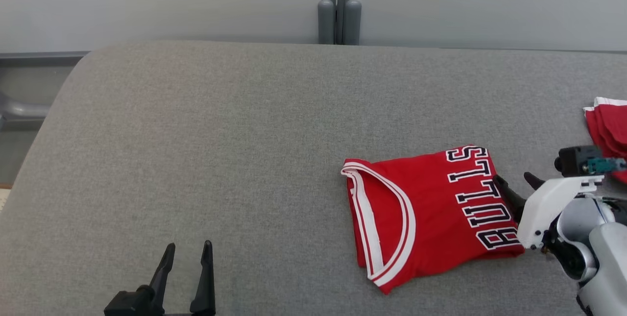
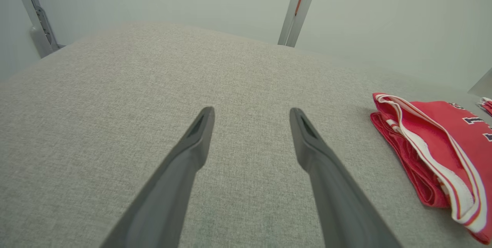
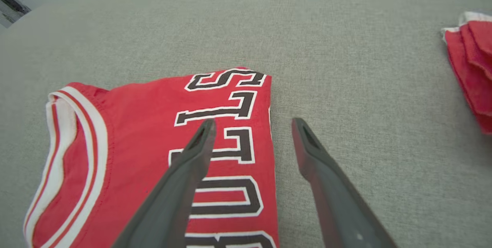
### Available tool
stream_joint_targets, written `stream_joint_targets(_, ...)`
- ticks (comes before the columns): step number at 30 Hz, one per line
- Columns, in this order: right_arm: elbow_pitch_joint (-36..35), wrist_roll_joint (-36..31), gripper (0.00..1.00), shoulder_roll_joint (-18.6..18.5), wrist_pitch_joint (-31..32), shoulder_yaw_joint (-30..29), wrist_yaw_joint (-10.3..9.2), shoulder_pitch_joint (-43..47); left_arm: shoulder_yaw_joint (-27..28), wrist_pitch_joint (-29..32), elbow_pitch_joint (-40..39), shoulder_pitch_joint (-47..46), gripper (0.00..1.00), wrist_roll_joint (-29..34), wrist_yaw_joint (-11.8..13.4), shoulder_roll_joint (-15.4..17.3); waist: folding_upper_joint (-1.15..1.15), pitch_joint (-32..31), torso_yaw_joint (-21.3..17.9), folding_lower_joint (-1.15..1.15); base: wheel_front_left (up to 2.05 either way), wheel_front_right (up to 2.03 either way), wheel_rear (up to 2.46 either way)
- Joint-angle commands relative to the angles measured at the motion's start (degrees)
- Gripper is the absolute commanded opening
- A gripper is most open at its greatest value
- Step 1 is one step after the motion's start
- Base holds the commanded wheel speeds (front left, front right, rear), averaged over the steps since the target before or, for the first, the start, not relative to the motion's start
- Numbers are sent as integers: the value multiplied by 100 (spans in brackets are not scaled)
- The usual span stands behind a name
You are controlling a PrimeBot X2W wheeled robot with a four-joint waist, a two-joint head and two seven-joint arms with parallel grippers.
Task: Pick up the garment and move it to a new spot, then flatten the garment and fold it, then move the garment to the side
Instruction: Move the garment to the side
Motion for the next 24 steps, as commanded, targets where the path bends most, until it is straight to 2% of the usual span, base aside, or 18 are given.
stream_joint_targets(1,140,111,100,-33,273,17,-9,-147,-25,2,16,-123,100,-6,-25,11,0,260,146,0,0,0,0)
stream_joint_targets(4,490,-52,100,-113,694,83,-8,-395,-106,3,64,-236,100,-55,-33,11,0,360,309,0,0,0,0)
stream_joint_targets(8,943,-13,100,98,960,-5,-6,-552,-147,3,77,-359,100,-105,-37,11,0,441,490,0,0,0,0)
stream_joint_targets(11,1233,-22,100,106,1095,32,-7,-569,-146,3,89,-363,100,-111,-40,10,0,440,548,0,0,0,0)
stream_joint_targets(12,1299,17,75,130,1113,60,-7,-560,-133,3,91,-350,100,-108,-40,11,0,431,553,0,0,0,0)
stream_joint_targets(13,1339,54,21,137,1120,74,-7,-558,-119,3,89,-334,100,-107,-41,11,0,421,548,0,0,0,0)
stream_joint_targets(14,1342,98,2,120,1070,73,-6,-582,-98,3,82,-305,100,-109,-38,11,0,410,526,0,0,0,0)
stream_joint_targets(17,1166,314,0,68,821,-81,-6,-786,-66,3,60,-255,100,-112,-27,10,0,416,402,0,0,0,0)
stream_joint_targets(20,1095,397,0,-80,500,-566,-11,-1182,-68,3,36,-280,100,-115,-31,10,0,471,222,0,0,0,0)
stream_joint_targets(24,1096,314,0,-156,607,-1088,-7,-1777,-107,3,17,-422,100,-115,-39,10,0,617,-31,0,0,0,0)
